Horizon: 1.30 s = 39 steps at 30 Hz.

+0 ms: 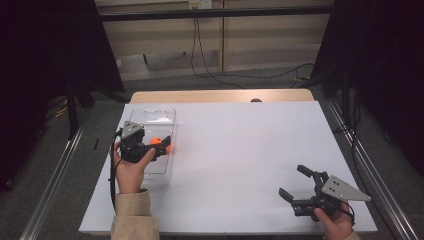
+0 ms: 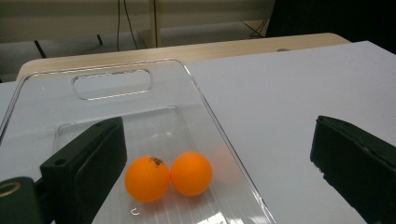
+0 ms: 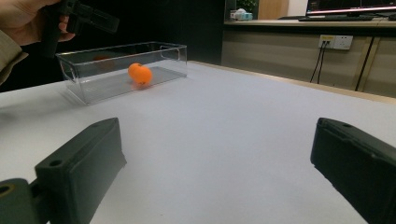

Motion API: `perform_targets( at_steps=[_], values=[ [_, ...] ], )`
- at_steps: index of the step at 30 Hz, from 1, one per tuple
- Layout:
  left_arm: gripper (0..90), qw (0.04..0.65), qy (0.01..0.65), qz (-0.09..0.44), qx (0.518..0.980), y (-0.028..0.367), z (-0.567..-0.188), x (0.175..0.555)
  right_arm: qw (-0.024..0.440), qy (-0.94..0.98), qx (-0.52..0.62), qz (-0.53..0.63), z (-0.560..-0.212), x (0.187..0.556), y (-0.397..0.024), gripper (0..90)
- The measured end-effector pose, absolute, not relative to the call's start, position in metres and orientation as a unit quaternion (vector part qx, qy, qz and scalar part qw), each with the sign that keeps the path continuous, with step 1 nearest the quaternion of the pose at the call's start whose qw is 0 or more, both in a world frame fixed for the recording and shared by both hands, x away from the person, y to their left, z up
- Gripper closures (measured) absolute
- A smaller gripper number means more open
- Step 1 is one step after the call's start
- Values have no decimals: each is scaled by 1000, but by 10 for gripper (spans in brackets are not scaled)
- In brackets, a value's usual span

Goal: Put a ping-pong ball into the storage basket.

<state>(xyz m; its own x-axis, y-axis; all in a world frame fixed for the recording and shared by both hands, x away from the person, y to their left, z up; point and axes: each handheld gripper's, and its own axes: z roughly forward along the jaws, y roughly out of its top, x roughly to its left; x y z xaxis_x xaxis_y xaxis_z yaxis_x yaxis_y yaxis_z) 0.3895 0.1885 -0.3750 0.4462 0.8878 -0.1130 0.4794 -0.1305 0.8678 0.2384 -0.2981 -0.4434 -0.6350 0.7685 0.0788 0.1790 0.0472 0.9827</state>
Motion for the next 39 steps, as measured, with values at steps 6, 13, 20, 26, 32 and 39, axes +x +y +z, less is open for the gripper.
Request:
perform_targets(
  at_steps=[6, 13, 20, 26, 32, 39],
  values=[
    [38, 462, 473, 227, 715, 188, -376, 385, 247, 680, 348, 596, -443, 238, -299, 20],
    [32, 469, 464, 233, 714, 188, -376, 378, 246, 680, 348, 596, -443, 238, -298, 20],
    [31, 483, 451, 236, 713, 187, -378, 373, 247, 680, 348, 597, -443, 239, -299, 20],
    [31, 487, 444, 243, 712, 188, -378, 369, 247, 680, 347, 597, -443, 239, -298, 20],
    [31, 495, 439, 247, 708, 189, -379, 364, 247, 680, 347, 598, -443, 239, -298, 20],
    [30, 501, 433, 248, 707, 190, -382, 359, 247, 680, 346, 598, -442, 239, -298, 20]
  ],
)
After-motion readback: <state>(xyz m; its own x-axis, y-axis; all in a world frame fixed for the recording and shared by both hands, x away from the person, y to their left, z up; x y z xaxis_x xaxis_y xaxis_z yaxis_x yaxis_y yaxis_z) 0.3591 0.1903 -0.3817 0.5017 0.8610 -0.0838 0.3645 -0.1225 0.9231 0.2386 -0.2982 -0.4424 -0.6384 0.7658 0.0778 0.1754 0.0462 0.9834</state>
